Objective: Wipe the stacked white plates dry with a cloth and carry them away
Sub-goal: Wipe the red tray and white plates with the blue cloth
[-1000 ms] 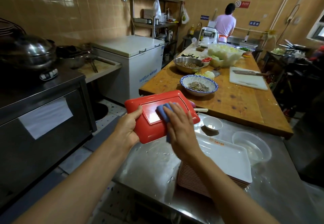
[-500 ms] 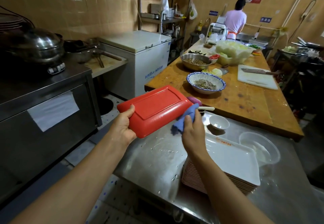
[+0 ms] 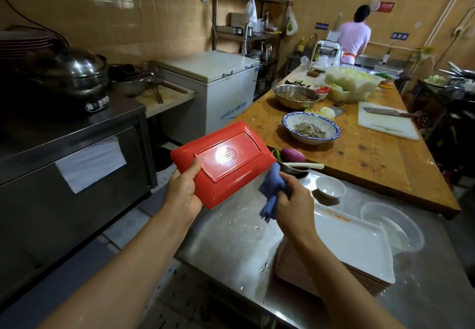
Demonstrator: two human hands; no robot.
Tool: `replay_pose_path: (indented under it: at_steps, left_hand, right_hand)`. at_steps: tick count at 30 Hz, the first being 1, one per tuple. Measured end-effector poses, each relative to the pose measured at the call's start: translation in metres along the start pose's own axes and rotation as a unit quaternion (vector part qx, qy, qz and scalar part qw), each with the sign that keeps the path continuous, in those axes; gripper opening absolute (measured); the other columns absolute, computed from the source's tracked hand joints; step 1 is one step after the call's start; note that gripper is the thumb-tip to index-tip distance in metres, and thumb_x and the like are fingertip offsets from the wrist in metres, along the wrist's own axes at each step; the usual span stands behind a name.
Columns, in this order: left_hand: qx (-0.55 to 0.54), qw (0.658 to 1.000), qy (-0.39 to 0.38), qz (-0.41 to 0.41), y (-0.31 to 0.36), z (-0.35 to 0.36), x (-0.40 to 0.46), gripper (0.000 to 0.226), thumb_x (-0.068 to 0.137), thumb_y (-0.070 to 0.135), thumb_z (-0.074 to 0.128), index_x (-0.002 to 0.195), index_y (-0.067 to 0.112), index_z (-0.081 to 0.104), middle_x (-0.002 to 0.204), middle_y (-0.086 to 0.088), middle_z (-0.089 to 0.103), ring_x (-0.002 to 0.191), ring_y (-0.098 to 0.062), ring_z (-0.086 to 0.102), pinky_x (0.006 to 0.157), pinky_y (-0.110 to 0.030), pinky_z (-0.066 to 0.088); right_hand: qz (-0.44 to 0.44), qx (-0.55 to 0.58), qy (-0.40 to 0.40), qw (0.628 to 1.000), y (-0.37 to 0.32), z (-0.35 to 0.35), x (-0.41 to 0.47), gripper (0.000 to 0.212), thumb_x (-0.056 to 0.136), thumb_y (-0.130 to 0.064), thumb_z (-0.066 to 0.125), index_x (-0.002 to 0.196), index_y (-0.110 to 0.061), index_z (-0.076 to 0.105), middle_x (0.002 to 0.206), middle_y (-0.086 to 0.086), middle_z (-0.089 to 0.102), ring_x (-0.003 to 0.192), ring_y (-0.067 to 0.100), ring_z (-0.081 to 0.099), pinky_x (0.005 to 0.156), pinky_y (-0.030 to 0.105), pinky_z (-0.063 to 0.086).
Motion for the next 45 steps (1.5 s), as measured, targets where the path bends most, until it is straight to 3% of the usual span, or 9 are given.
replay_pose_path:
  at_steps: [4, 14, 20, 24, 28, 34, 38, 41, 45]
  left_hand:
    - [0.031, 0.999, -0.007, 0.036, -0.002, -0.002, 0.003, 0.011, 0.093, 0.016, 0.054, 0.099, 0.024, 0.057, 0.101, -0.006, 0.067, 0.09, -0.025, 0.065, 0.069, -0.044, 0.053]
    - [0.077, 0.996, -0.005, 0.038, -0.009, -0.013, 0.015, 0.009, 0.093, 0.024, 0.055, 0.093, 0.024, 0.064, 0.093, -0.01, 0.07, 0.083, -0.027, 0.069, 0.072, -0.044, 0.055]
    - [0.068, 0.997, 0.016, 0.018, -0.006, -0.028, 0.027, 0.019, 0.093, 0.023, 0.056, 0.112, 0.026, 0.054, 0.103, -0.007, 0.066, 0.091, -0.027, 0.066, 0.068, -0.046, 0.054]
    - [0.156, 0.984, -0.01, 0.089, -0.001, -0.031, 0.035, 0.015, 0.093, 0.02, 0.057, 0.102, 0.032, 0.056, 0.101, -0.002, 0.067, 0.084, -0.019, 0.069, 0.062, -0.034, 0.056]
    - [0.495, 0.824, -0.036, 0.273, -0.016, -0.034, 0.046, 0.017, 0.091, 0.018, 0.06, 0.108, 0.019, 0.062, 0.093, 0.0, 0.065, 0.088, -0.019, 0.062, 0.072, -0.03, 0.048]
    - [0.728, 0.569, -0.159, 0.349, -0.078, -0.062, 0.059, 0.02, 0.089, 0.016, 0.062, 0.107, 0.01, 0.067, 0.1, -0.011, 0.068, 0.093, -0.031, 0.06, 0.074, -0.038, 0.049]
    - [0.767, 0.507, -0.237, 0.313, -0.11, -0.082, 0.062, 0.026, 0.085, 0.005, 0.063, 0.111, 0.011, 0.068, 0.103, -0.009, 0.069, 0.097, -0.028, 0.063, 0.068, -0.045, 0.055]
    - [0.766, 0.461, -0.273, 0.354, -0.125, -0.094, 0.062, 0.042, 0.055, -0.01, 0.081, 0.092, 0.008, 0.073, 0.083, -0.01, 0.071, 0.073, -0.026, 0.068, 0.041, -0.037, 0.053]
    - [0.792, 0.429, -0.277, 0.335, -0.142, -0.107, 0.061, 0.052, 0.036, -0.009, 0.088, 0.084, 0.006, 0.075, 0.081, -0.013, 0.072, 0.069, -0.026, 0.07, 0.035, -0.031, 0.05]
  right_hand:
    - [-0.069, -0.028, -0.014, 0.997, -0.021, 0.014, 0.012, 0.051, 0.084, 0.009, 0.044, 0.129, -0.011, 0.056, 0.119, 0.011, 0.062, 0.106, 0.021, 0.057, 0.094, 0.032, 0.046]
    - [-0.286, -0.163, -0.141, 0.934, -0.042, 0.063, -0.012, 0.039, 0.087, -0.002, 0.057, 0.125, -0.011, 0.06, 0.121, 0.015, 0.052, 0.106, 0.028, 0.049, 0.081, 0.029, 0.041]
    - [-0.174, -0.242, -0.144, 0.944, -0.004, 0.037, -0.001, 0.037, 0.089, 0.002, 0.053, 0.122, -0.011, 0.063, 0.117, 0.012, 0.052, 0.107, 0.027, 0.05, 0.082, 0.03, 0.043]
    - [-0.086, -0.133, -0.09, 0.983, 0.002, 0.02, 0.01, 0.033, 0.087, 0.005, 0.052, 0.113, -0.01, 0.066, 0.095, 0.014, 0.059, 0.077, 0.029, 0.062, 0.071, 0.04, 0.052]
    - [-0.008, -0.067, -0.05, 0.996, 0.015, 0.008, 0.016, 0.03, 0.088, 0.005, 0.045, 0.102, -0.015, 0.061, 0.075, 0.005, 0.064, 0.055, 0.001, 0.061, 0.047, 0.009, 0.044]
    - [0.07, -0.044, -0.036, 0.996, 0.044, -0.002, 0.018, 0.029, 0.091, 0.001, 0.048, 0.112, -0.012, 0.063, 0.102, 0.003, 0.063, 0.082, 0.007, 0.058, 0.062, 0.015, 0.05]
    - [0.071, -0.026, -0.025, 0.997, 0.053, -0.007, 0.017, 0.03, 0.089, 0.003, 0.049, 0.105, -0.019, 0.063, 0.097, -0.004, 0.064, 0.086, 0.006, 0.061, 0.063, 0.01, 0.048]
    - [0.069, -0.028, -0.012, 0.997, 0.059, -0.013, 0.015, 0.032, 0.088, 0.002, 0.05, 0.101, -0.026, 0.062, 0.091, -0.01, 0.063, 0.084, 0.002, 0.061, 0.061, 0.007, 0.048]
    - [0.071, -0.03, 0.013, 0.997, 0.064, -0.023, 0.008, 0.034, 0.086, 0.004, 0.052, 0.101, -0.025, 0.063, 0.09, -0.015, 0.063, 0.088, 0.006, 0.063, 0.074, 0.021, 0.054]
Point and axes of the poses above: each hand's wrist, its own x-axis towards the middle knuckle, its own z-axis out of the palm, y = z × x, the point moved 2 cm from there along x, towards the middle knuckle
